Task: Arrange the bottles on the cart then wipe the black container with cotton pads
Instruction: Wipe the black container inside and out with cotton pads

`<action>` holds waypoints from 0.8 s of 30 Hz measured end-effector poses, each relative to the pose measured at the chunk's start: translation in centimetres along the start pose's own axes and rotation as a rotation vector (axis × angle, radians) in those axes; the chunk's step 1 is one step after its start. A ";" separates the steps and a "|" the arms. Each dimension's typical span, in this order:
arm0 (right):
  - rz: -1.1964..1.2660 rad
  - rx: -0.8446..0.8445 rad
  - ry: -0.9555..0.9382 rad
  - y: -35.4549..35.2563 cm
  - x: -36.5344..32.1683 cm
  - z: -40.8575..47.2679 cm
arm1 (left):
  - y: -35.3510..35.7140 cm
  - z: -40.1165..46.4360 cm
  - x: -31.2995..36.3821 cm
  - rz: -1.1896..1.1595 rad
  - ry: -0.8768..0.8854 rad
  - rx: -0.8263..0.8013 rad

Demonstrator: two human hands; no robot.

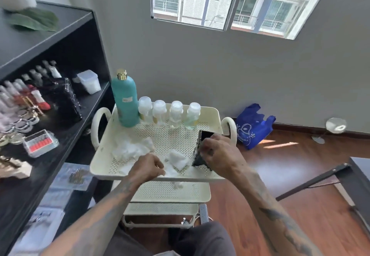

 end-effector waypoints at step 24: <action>0.309 -0.408 0.266 12.3 1.8 2.8 | -0.2 -0.5 0.1 0.006 0.112 0.208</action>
Point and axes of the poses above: each hand's wrist, its own z-axis towards the middle knuckle, its own y-axis out of the palm, x = y × z, the point moved 8 cm from there along z, towards the middle knuckle, and after that the axes turned 6 degrees about -x, right-handed, at the moved point
